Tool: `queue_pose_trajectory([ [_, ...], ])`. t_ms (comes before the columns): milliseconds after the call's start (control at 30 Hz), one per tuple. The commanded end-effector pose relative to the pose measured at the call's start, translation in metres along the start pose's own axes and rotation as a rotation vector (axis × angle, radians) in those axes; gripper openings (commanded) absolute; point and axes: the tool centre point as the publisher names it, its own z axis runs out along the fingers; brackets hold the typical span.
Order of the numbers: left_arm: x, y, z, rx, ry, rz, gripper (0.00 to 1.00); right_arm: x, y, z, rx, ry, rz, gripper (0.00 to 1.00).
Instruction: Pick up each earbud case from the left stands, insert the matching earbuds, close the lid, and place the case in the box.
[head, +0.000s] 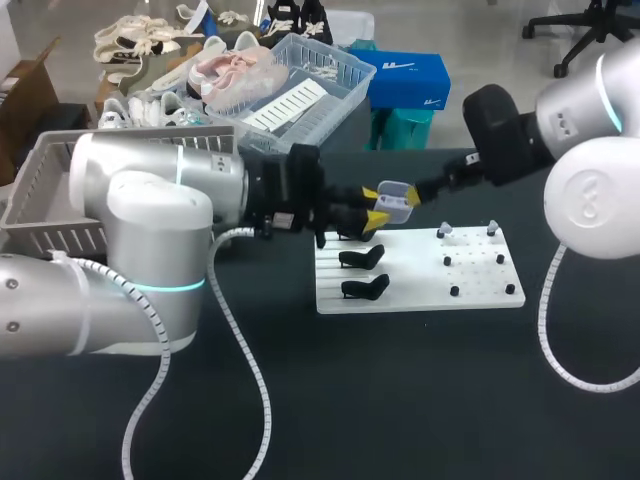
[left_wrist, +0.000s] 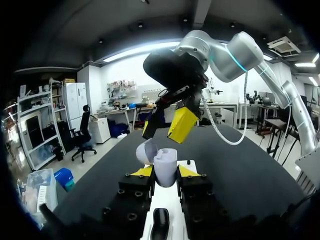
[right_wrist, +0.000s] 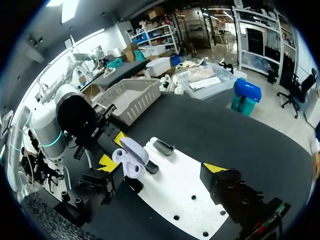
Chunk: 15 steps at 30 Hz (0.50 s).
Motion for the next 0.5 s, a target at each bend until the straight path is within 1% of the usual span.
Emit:
queue_pose_trajectory([
  [33,0.003,-0.002,-0.001,-0.001,-0.002,0.004,0.00,0.002,0.003,-0.011,0.026,-0.006,-0.001,1.00],
  [167,0.005,-0.002,0.000,0.000,-0.040,0.024,0.00,0.005,0.002,-0.018,0.055,-0.013,0.008,1.00],
  [267,0.005,0.000,0.003,0.002,-0.110,0.053,0.00,0.012,-0.001,-0.022,0.081,-0.009,0.033,1.00],
  [433,-0.004,0.004,0.011,-0.020,-0.204,0.120,0.00,0.027,-0.006,-0.029,0.125,0.004,0.074,1.00],
  [500,-0.008,0.005,0.016,-0.024,-0.214,0.141,0.00,0.033,-0.008,-0.032,0.145,0.011,0.083,1.00],
])
